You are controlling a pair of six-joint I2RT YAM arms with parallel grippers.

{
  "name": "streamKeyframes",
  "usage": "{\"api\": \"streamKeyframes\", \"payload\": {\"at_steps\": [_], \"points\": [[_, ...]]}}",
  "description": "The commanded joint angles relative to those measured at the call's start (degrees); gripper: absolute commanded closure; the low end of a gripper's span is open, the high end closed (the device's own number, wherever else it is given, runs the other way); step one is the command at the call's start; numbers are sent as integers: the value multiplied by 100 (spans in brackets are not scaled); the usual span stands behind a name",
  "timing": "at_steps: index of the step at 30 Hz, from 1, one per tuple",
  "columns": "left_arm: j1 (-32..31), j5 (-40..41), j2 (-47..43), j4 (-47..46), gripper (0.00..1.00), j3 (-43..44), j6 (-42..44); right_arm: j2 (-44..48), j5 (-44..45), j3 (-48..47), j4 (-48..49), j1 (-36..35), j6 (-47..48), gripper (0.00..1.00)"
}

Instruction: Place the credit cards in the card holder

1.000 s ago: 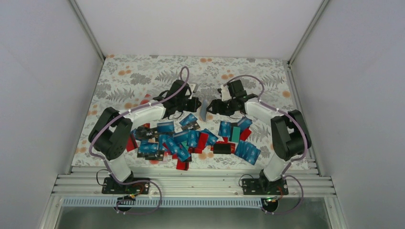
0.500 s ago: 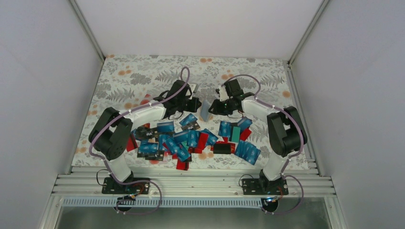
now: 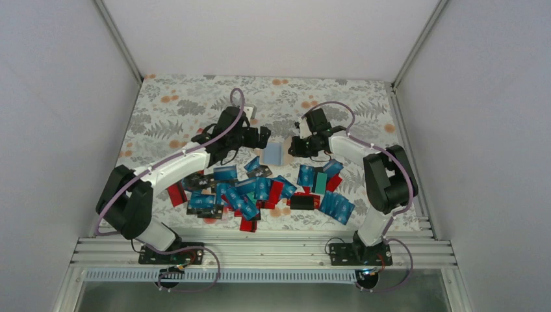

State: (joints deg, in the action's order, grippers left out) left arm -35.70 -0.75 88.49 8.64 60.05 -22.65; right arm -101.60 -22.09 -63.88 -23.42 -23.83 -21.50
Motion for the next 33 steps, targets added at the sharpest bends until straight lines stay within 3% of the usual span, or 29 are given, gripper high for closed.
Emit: {"api": "streamKeyframes", "payload": {"at_steps": [1, 5, 11, 13, 17, 26, 33], "points": [[193, -27, -84, -160, 0, 35, 298, 187, 63, 31, 14, -42, 32, 96], [427, 683, 77, 234, 2, 355, 60, 151, 41, 68, 84, -38, 3, 96], [420, 2297, -772, -245, 0, -155, -57, 197, -16, 222, 204, -33, -8, 96], [509, 2341, -521, -118, 0, -3, 23, 189, -45, 266, 272, -33, -13, 96], [886, 905, 307, 648, 0, 934, -15, 146, -35, 323, 371, -21, -4, 95], [720, -1360, 397, -227, 0, -26, 232, 47, -49, 467, 470, 156, 99, 96], [325, -1965, 847, -392, 20, -220, 342, 64, -33, 689, 643, 242, -3, 96]]}}
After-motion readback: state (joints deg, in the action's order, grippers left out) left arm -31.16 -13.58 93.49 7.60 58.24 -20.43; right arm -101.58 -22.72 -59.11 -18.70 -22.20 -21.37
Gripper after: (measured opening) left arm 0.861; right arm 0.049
